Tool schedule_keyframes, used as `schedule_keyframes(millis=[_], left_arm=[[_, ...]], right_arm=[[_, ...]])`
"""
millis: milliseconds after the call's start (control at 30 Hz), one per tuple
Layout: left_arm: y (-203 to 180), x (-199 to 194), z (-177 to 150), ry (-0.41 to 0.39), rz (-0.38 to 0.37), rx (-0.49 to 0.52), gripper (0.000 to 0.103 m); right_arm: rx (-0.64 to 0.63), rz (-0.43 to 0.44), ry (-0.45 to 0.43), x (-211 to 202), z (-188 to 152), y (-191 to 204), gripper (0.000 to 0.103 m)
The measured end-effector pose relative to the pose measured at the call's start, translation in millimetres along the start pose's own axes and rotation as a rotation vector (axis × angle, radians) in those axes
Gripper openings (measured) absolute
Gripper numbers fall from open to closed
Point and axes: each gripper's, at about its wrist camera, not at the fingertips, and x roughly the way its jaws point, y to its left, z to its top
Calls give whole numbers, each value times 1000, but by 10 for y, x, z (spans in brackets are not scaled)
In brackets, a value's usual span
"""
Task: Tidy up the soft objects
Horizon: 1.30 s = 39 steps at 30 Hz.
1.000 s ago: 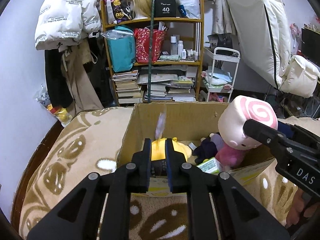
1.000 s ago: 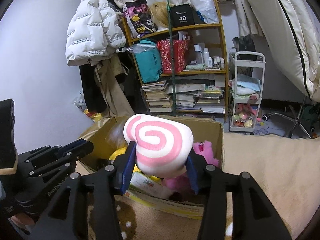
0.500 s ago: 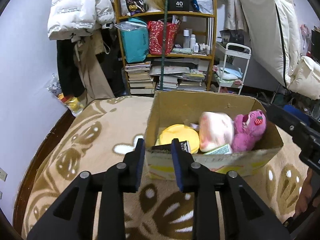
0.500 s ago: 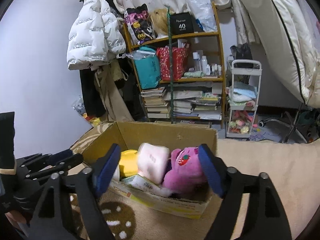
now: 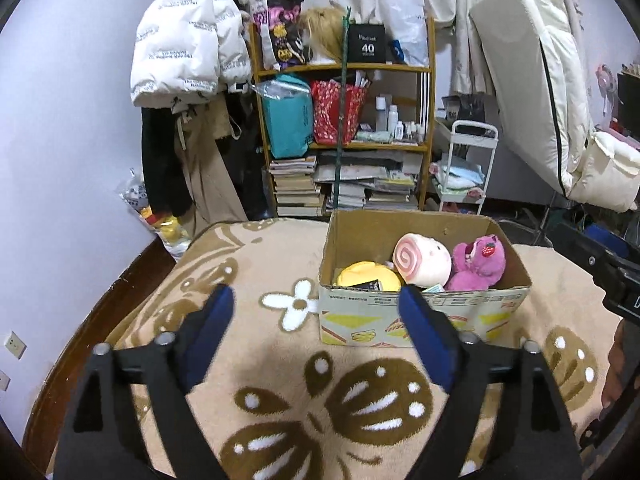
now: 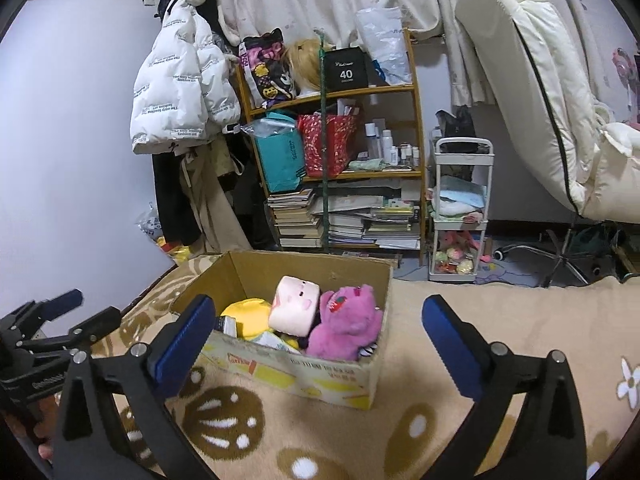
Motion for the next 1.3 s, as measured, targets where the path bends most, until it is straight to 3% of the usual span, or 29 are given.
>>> schedule_keyframes(millis=[133, 800, 1300], left_arm=[[57, -160, -65, -13, -18, -31, 96], [138, -738, -372, -31, 2, -14, 98], [119, -549, -378, 11, 14, -20, 98]], right_arm=[[-13, -18, -9, -218, -18, -28, 103], [-46, -70, -63, -851, -177, -39, 103], [-46, -103, -38, -757, -263, -63, 103]])
